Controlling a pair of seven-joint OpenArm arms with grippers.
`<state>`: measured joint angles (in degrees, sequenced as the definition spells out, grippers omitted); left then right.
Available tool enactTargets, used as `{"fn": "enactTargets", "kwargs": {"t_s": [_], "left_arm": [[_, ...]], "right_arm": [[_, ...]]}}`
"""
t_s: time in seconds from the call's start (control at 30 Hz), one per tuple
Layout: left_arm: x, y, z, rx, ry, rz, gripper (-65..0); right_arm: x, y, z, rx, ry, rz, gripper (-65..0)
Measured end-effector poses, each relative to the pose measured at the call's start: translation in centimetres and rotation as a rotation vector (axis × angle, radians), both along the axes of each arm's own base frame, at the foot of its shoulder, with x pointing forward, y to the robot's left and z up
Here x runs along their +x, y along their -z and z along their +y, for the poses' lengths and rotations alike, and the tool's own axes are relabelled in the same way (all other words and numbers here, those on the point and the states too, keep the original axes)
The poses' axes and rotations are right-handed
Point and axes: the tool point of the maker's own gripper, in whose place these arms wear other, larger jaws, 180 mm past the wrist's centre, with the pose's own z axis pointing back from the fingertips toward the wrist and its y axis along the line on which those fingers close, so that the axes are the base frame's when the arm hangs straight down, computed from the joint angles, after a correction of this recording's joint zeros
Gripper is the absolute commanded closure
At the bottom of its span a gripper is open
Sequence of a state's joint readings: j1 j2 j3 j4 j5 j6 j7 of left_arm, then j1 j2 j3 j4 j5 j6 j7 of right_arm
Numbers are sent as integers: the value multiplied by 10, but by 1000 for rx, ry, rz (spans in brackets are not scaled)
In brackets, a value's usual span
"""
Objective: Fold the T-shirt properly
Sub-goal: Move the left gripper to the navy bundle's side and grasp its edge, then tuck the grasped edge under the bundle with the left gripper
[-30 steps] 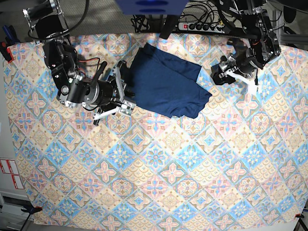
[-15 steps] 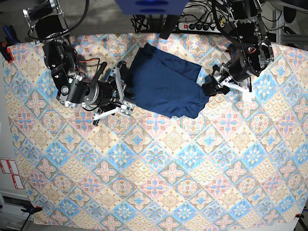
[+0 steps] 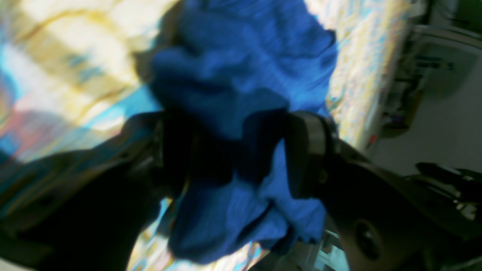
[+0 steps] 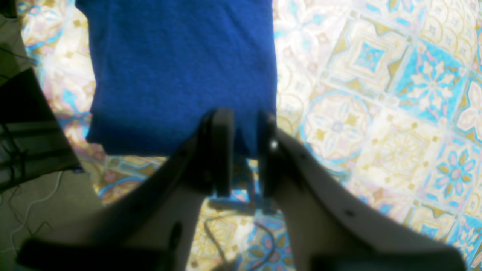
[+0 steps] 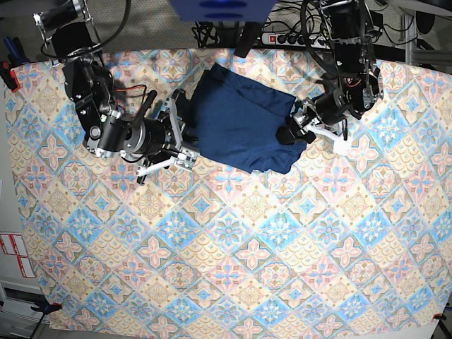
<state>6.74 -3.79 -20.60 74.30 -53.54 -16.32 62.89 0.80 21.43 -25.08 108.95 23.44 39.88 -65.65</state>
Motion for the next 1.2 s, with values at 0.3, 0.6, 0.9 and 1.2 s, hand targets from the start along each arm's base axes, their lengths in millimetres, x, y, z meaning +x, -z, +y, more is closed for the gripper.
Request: {"fn": "enactTargets", "kwargs": {"t_s": [0.3, 0.6, 0.9, 1.2], "left_arm": [[8, 1, -9, -2, 9, 3, -61], [-4, -30, -52, 19, 209, -130, -18], [-31, -35, -52, 39, 224, -133, -19], [-32, -70, -58, -5, 220, -226, -19]], "right_arm": [[0, 0, 0, 1, 0, 1, -111], [2, -2, -1, 12, 10, -1, -111], [7, -4, -8, 10, 37, -12, -111], [7, -4, -7, 9, 35, -10, -111]]}}
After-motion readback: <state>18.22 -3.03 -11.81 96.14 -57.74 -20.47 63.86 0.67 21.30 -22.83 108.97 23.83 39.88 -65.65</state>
